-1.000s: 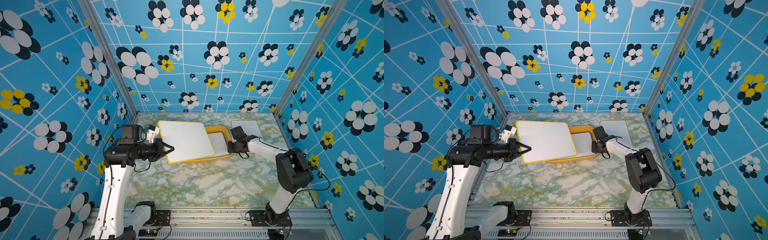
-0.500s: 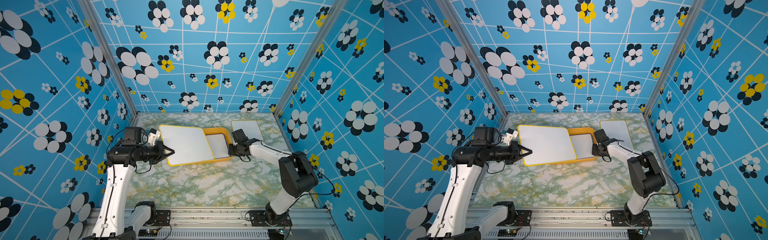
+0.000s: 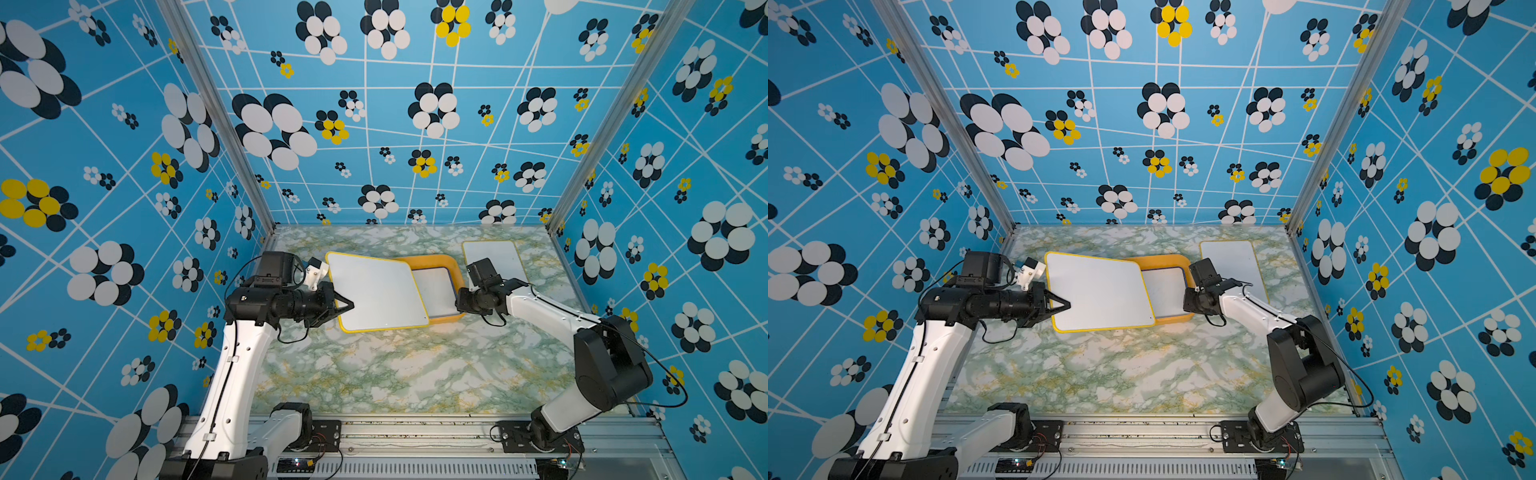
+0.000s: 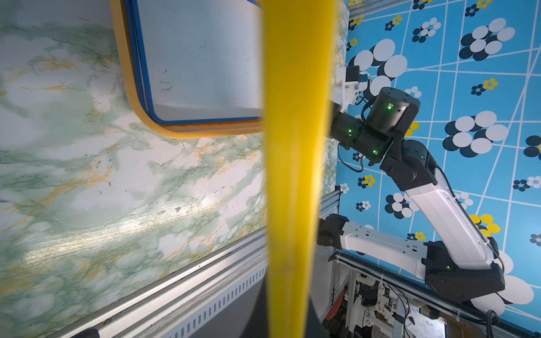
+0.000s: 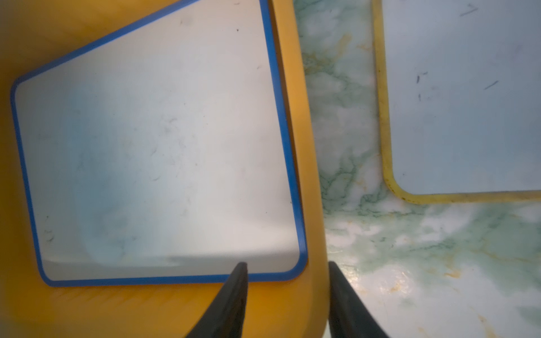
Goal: Put the whiteboard into the storage box
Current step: Adjust the storage box at the center of the board.
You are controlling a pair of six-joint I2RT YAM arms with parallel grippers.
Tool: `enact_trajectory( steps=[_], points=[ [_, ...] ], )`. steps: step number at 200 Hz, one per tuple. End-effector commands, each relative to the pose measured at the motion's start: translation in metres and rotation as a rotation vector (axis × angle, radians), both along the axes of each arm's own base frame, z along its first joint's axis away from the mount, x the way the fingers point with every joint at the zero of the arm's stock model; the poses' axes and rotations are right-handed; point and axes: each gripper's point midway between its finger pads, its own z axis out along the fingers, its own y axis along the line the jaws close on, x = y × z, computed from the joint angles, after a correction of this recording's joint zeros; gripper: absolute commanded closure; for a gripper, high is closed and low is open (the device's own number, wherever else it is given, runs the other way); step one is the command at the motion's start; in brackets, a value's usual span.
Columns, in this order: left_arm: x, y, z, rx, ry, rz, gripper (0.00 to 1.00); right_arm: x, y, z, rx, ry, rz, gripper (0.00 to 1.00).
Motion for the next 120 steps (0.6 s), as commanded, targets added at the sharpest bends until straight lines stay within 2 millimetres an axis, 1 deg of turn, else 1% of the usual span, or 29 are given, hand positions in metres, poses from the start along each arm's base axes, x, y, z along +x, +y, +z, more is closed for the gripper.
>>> enact_trajectory(
  steps=[1, 50, 82, 100, 120],
  points=[
    [0.009, -0.007, 0.019, -0.03, -0.107, -0.027, 1.0, -0.014, -0.002, 0.003, -0.004, 0.021, 0.019, 0.47],
    [0.012, -0.016, 0.021, -0.02, -0.117, -0.048, 1.0, -0.024, -0.015, 0.014, -0.05, 0.0, 0.017, 0.39],
    [0.012, -0.022, 0.014, 0.015, -0.095, -0.074, 1.0, -0.033, -0.025, 0.026, -0.068, -0.045, 0.012, 0.32],
    [0.017, -0.021, 0.009, 0.044, -0.085, -0.061, 1.0, -0.04, -0.033, 0.032, -0.081, -0.075, 0.006, 0.29],
    [0.023, -0.021, 0.008, 0.057, -0.091, -0.041, 1.0, -0.051, -0.041, 0.032, -0.1, -0.081, 0.006, 0.26]
  ],
)
